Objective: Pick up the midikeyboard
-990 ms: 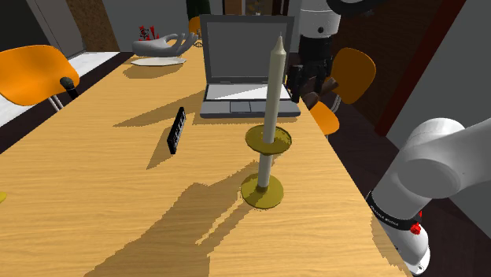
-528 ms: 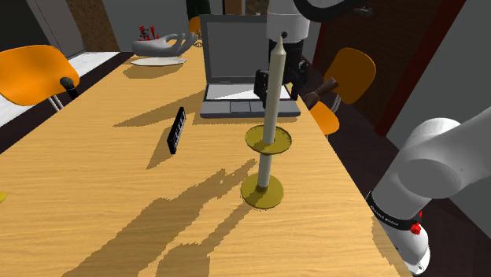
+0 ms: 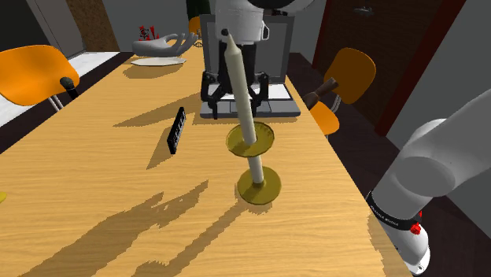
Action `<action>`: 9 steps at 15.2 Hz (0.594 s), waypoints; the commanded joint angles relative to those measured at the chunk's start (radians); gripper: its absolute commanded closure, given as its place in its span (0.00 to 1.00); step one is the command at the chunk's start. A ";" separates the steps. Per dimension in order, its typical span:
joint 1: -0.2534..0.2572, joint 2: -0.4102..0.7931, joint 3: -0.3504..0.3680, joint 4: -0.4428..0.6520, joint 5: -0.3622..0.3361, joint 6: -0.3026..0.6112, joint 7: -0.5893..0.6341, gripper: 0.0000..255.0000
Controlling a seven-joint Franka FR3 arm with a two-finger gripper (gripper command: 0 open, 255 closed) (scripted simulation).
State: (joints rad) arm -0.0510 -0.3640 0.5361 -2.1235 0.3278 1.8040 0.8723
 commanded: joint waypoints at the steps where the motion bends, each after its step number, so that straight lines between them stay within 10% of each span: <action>1: -0.046 0.075 0.090 0.050 -0.222 0.010 0.083 0.00; 5: -0.145 0.246 0.264 0.200 -0.317 0.016 0.274 0.00; 9: -0.105 0.481 0.336 0.386 -0.505 -0.019 0.505 0.00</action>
State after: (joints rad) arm -0.1693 0.0451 0.8544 -1.7920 -0.0988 1.7938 1.3075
